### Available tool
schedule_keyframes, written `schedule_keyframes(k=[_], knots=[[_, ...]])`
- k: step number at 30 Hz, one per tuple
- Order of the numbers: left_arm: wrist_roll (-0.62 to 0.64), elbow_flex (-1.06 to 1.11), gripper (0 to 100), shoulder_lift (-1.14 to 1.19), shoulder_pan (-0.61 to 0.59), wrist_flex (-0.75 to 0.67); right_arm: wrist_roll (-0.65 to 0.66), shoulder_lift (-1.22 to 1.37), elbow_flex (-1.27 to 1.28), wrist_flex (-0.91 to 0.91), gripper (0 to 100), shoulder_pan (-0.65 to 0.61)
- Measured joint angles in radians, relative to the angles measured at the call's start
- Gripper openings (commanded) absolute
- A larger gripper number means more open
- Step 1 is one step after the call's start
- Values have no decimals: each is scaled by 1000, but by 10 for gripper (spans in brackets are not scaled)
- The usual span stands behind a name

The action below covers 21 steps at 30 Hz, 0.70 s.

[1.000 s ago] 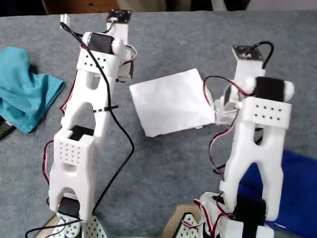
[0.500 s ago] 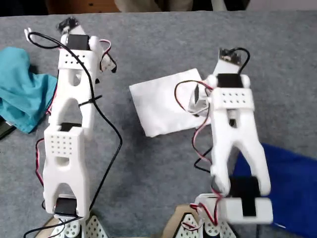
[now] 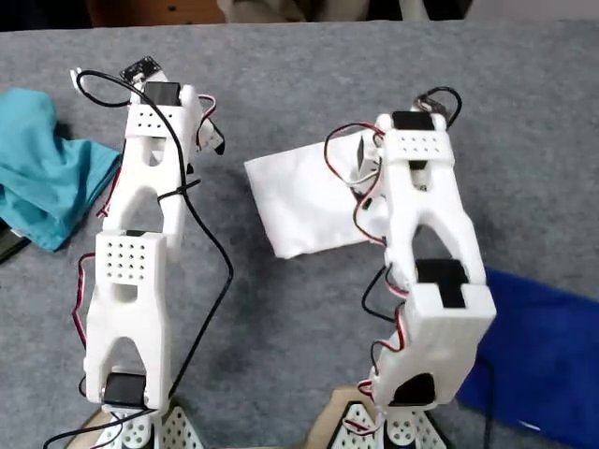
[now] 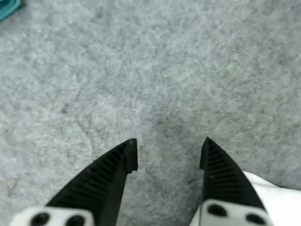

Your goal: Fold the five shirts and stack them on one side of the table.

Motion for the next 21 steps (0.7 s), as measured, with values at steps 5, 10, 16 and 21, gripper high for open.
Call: schedule_keyframes(k=[5,10,16,21], knots=[[0,-2,229,0,0,0,-11,71,-9,-25,325,0],[-32,-2,226,0,0,0,-14,84,-9,-103,325,0],[-48,-2,226,0,0,0,-14,115,-9,-193,324,0],[-54,-2,226,0,0,0,-14,176,-23,-206,254,0]])
